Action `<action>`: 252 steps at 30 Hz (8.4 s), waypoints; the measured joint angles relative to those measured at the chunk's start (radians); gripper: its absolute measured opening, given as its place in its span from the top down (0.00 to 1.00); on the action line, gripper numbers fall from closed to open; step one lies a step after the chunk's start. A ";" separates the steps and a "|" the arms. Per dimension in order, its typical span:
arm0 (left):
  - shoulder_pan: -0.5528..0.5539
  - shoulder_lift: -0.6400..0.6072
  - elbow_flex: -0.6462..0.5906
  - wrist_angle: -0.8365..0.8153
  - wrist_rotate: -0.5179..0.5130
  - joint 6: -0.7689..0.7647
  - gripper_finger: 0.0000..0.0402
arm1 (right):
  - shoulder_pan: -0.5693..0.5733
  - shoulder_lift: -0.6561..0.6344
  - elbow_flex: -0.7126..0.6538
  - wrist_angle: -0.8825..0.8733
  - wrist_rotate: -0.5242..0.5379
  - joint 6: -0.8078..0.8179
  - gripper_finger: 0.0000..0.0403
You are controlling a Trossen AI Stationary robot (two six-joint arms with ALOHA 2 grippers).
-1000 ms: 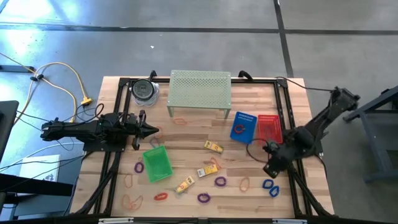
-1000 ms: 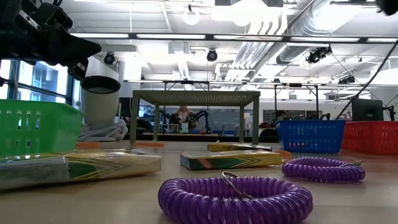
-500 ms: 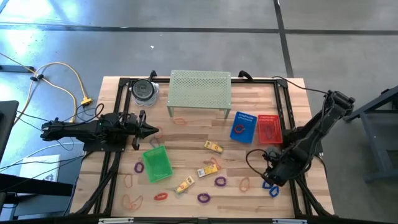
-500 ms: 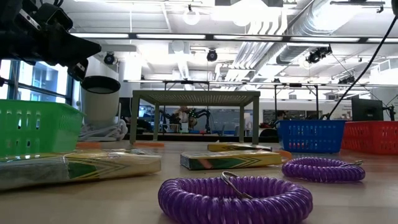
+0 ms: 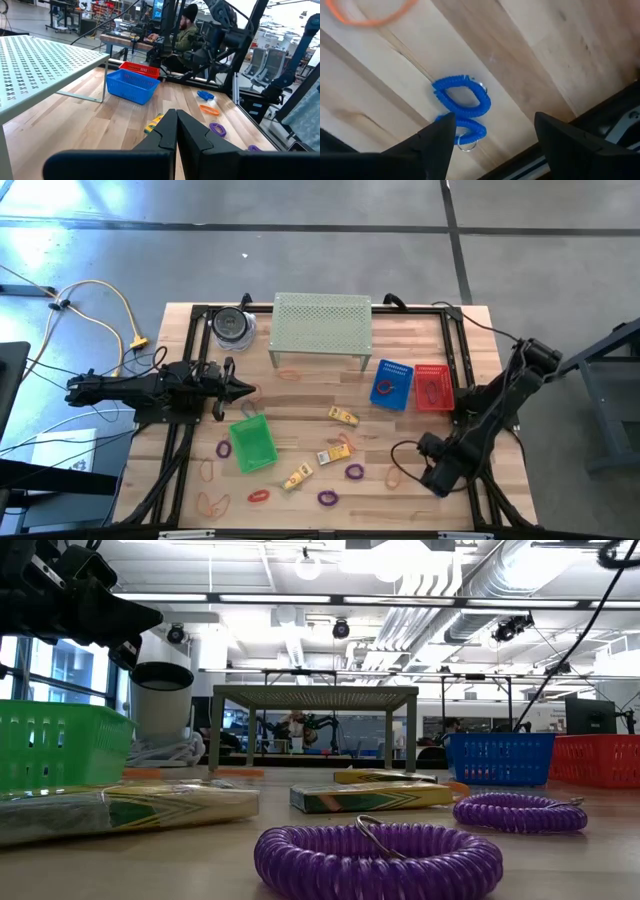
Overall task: Pick & Place Office Desk Supplies
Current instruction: Put the blue spring keychain into the blue bin, then put the orange rubber band into the red bin
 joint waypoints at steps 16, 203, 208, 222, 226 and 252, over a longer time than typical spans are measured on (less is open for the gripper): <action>-0.088 0.029 0.000 0.164 0.007 0.030 0.97 | 0.017 0.127 0.000 0.081 -0.015 -0.156 0.37; -0.157 0.753 0.005 0.869 -0.129 0.106 0.62 | -0.445 -0.039 0.224 -0.153 0.011 -0.734 0.49; -0.157 0.753 0.005 0.869 -0.129 0.106 0.62 | -0.311 -0.039 0.197 -0.092 0.187 -0.630 0.49; -0.157 0.753 0.005 0.856 -0.127 0.081 0.62 | -0.209 -0.029 -0.079 0.396 0.312 -0.717 0.49; -0.157 0.753 0.005 0.848 -0.127 0.079 0.62 | -0.209 -0.029 -0.125 0.453 0.284 -0.751 0.49; -0.156 0.753 0.005 0.847 -0.133 0.079 0.62 | -0.177 0.195 -0.153 0.630 0.235 -0.891 0.56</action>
